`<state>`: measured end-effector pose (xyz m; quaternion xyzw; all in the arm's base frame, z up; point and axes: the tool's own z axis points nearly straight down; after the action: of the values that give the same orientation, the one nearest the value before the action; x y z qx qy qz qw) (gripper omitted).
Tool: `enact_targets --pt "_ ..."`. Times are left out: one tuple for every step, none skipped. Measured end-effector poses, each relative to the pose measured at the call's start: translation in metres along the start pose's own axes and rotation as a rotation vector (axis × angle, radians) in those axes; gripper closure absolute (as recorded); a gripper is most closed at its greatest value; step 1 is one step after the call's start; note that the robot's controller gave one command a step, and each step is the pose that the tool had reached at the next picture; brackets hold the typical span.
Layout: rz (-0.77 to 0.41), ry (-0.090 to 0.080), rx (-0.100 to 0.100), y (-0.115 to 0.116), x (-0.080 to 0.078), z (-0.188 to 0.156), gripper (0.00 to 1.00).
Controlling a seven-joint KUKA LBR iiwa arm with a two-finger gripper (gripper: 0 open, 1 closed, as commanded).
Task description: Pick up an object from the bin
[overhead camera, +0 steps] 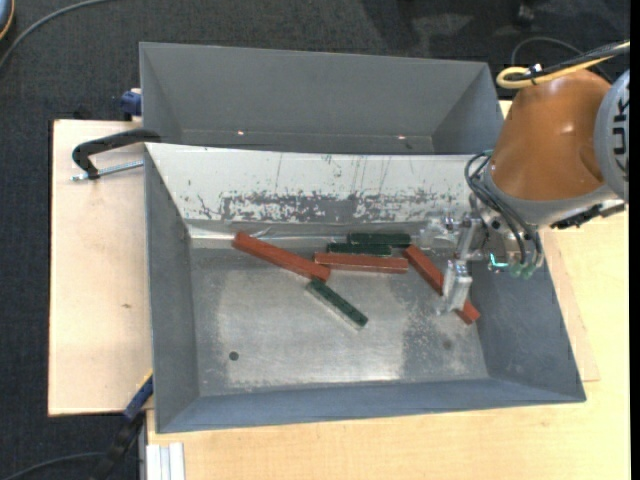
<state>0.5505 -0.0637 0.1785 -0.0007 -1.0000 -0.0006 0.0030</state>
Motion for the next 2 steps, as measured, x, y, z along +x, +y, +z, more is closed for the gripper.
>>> enact_targets --pt "0.040 -0.004 0.000 -0.018 -0.004 0.108 0.00" --pt "-0.295 -0.009 0.002 -0.005 0.039 0.107 0.00"
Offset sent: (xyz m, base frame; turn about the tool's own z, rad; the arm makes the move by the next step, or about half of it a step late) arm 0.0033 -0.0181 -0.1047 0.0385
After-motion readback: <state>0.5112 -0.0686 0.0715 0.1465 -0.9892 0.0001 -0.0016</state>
